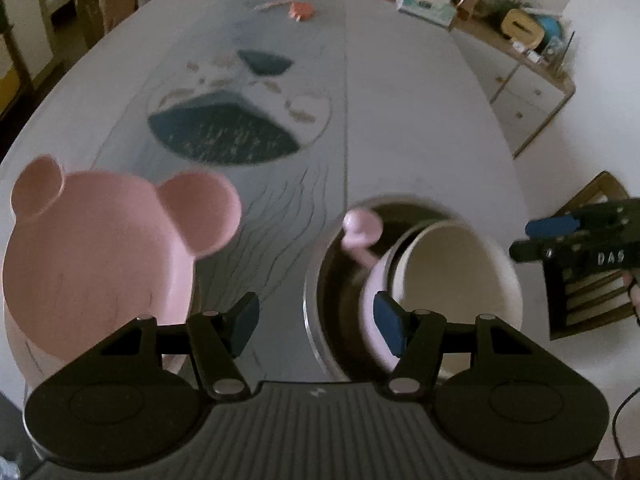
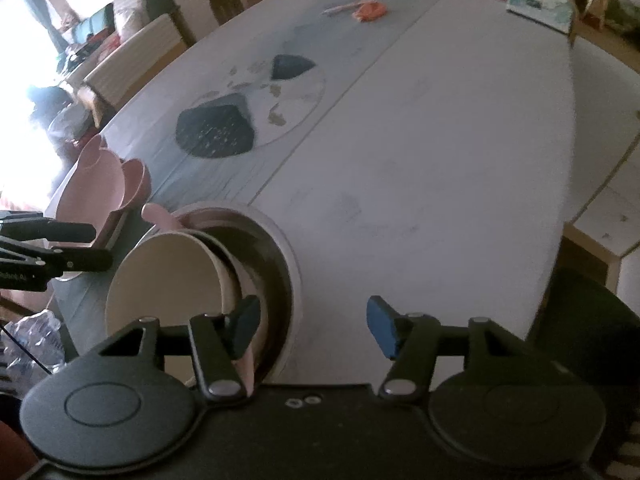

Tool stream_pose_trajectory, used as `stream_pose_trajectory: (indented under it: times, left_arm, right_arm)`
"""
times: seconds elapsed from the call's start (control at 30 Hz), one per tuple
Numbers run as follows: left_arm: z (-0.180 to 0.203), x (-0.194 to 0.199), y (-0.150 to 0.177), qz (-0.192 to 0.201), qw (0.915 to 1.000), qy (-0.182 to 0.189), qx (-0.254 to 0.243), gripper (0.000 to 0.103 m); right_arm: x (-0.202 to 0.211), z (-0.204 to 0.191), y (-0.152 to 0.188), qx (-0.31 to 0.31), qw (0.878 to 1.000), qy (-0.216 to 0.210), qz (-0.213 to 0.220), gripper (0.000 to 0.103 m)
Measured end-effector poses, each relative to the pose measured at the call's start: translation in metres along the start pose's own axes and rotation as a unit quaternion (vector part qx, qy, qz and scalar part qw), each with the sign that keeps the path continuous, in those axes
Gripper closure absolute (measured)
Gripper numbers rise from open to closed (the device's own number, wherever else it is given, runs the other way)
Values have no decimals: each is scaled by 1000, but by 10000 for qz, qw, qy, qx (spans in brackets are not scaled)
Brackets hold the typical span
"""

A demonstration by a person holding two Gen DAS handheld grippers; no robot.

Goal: Organize plates and bowls
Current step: 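Lower the cream bowl into the pink pot and open both grippers, then grasp the steel bowl rim with both grippers and lift the nested stack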

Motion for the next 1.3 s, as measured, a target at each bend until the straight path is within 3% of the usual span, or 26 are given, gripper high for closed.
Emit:
stream_pose_trajectory:
  times: [0.2, 0.5, 0.57, 0.7, 0.93, 1.3]
  left_arm:
    - [0, -17, 24, -336, 9993, -92, 142, 44]
    - [14, -32, 37, -618, 9979, 38, 186, 61]
    - [19, -35, 40, -708, 9973, 85, 169, 70]
    - [29, -39, 41, -770, 9970, 92, 59, 75]
    - [31, -41, 44, -816, 9966, -26, 104, 78]
    - [31, -39, 42, -762, 9969, -136, 126, 81]
  right_arm:
    - [-14, 3, 2, 43, 9997, -1, -236, 55]
    - [-32, 3, 4, 18, 9986, -94, -525, 77]
    - [-34, 3, 3, 9, 9984, -110, -562, 77]
    - [-38, 3, 2, 30, 9978, -130, -655, 81]
    - [-44, -2, 1, 114, 9964, -173, -827, 91]
    - [-45, -9, 3, 267, 9962, 28, -823, 91]
Point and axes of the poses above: each gripper's, at about its wrist camera, not at the fingertips, and x roughly against the way its jaws point, z to its right, y to its underside, the point moved 7 cm from there along -x, roughly the way its jaws point, and after that the axes turned 7 degrees about -y, right-handed, at the moved point
